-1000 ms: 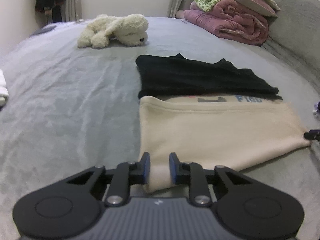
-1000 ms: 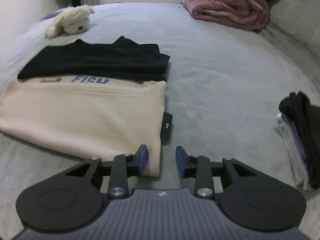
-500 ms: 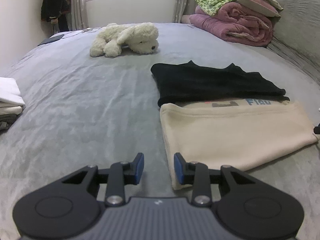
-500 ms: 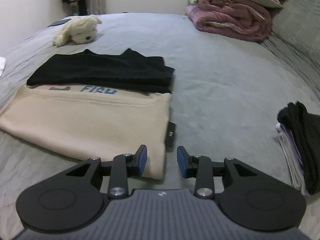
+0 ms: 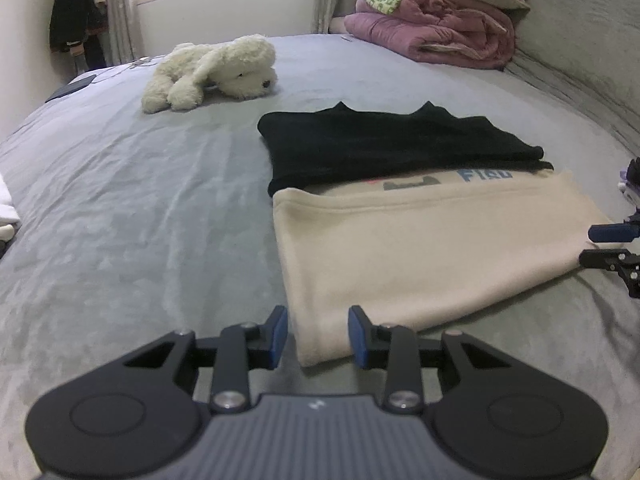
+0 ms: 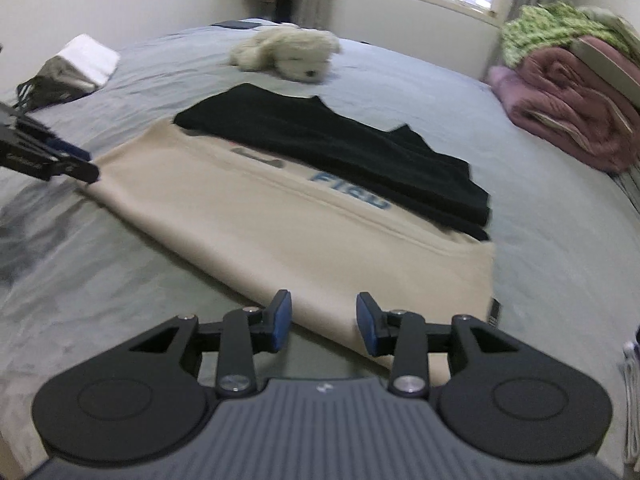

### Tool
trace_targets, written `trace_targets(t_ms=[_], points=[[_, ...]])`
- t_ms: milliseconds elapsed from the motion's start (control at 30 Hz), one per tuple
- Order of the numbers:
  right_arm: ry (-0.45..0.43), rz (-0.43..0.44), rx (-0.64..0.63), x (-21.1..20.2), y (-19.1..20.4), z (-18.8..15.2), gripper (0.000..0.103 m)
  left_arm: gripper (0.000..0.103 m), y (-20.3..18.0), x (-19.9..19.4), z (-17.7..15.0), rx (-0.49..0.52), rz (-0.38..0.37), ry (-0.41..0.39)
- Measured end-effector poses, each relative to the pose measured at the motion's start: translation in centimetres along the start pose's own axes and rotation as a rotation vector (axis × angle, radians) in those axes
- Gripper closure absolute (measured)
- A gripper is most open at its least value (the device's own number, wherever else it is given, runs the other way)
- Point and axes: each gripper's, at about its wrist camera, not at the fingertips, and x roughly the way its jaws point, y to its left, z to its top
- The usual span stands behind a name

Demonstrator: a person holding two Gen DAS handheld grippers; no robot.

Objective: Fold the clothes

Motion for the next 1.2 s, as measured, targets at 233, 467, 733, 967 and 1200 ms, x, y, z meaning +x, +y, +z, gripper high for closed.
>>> trace_targets(t_ms=[233, 467, 733, 967, 1200], points=[[-0.005, 0.022, -0.186, 0.7, 3.7, -0.3, 0.054, 0.067, 0.6, 0.7, -0.1, -0.024, 0.005, 0.034], [-0.017, -0.010, -0.273, 1.7, 5.0, -0.1, 0.054, 0.064, 1.2, 0.5, 0.0, -0.023, 0.009, 0.044], [-0.035, -0.034, -0.325, 2.3, 5.3, 0.3, 0.068, 0.060, -1.1, -1.1, -0.6, 0.258, -0.015, 0.009], [-0.037, 0.000, -0.215, 2.4, 4.0, 1.7, 0.080, 0.058, -4.1, -0.9, -1.6, 0.447, -0.083, -0.002], [-0.023, 0.050, -0.091, 3.0, 2.3, 2.9, 0.080, 0.054, -5.7, 0.6, -1.6, 0.626, -0.070, -0.030]])
